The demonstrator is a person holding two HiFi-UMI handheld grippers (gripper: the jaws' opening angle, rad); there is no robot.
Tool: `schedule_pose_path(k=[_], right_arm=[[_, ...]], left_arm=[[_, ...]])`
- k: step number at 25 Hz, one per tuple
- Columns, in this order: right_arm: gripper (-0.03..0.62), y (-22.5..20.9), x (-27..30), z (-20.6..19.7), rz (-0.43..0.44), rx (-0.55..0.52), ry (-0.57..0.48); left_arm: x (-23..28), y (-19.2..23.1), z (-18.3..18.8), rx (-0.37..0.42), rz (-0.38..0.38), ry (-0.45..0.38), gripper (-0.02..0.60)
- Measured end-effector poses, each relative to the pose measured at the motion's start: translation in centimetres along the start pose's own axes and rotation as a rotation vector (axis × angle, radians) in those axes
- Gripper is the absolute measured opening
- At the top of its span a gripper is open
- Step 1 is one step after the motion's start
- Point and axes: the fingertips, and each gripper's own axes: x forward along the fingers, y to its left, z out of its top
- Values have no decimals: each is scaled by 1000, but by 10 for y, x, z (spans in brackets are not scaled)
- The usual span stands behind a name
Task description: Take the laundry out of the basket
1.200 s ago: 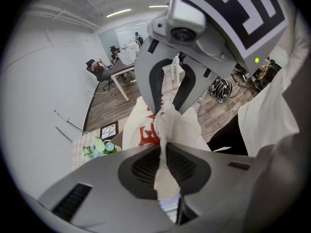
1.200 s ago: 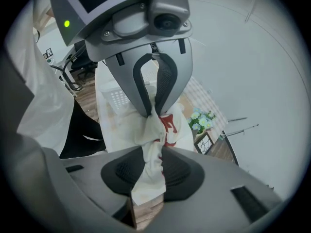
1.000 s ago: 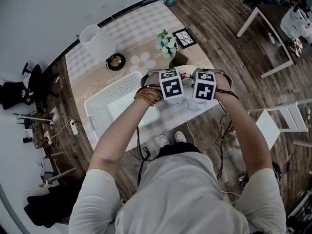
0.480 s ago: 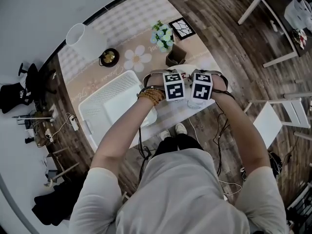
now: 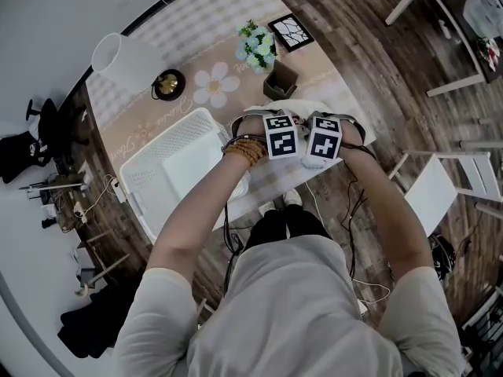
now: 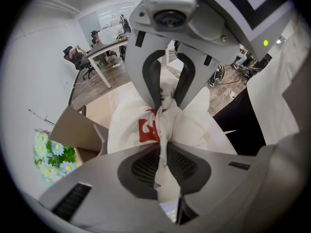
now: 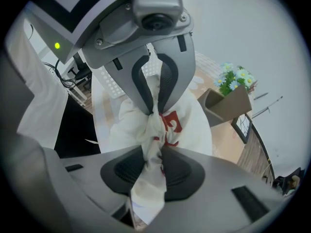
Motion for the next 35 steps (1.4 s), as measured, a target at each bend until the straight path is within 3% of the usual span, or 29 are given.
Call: schedule_pose_path(k=[7, 13, 19, 29, 35], right_arm=[[174, -2, 3, -1, -12, 13, -4], [201, -6, -17, 8, -7, 69, -67], [201, -14, -50, 23, -35, 90, -131], [198, -16, -111, 83, -81, 152, -376], [171, 0, -143, 129, -114, 236, -570]], left_arm=[[0, 3, 0, -24, 23, 2, 97], [-18, 6, 0, -41, 62, -9, 126], [-55, 14, 3, -115, 121, -76, 135], [-141, 11, -20, -394, 290, -329, 133], [-193, -9, -46, -608, 380, -562, 96]])
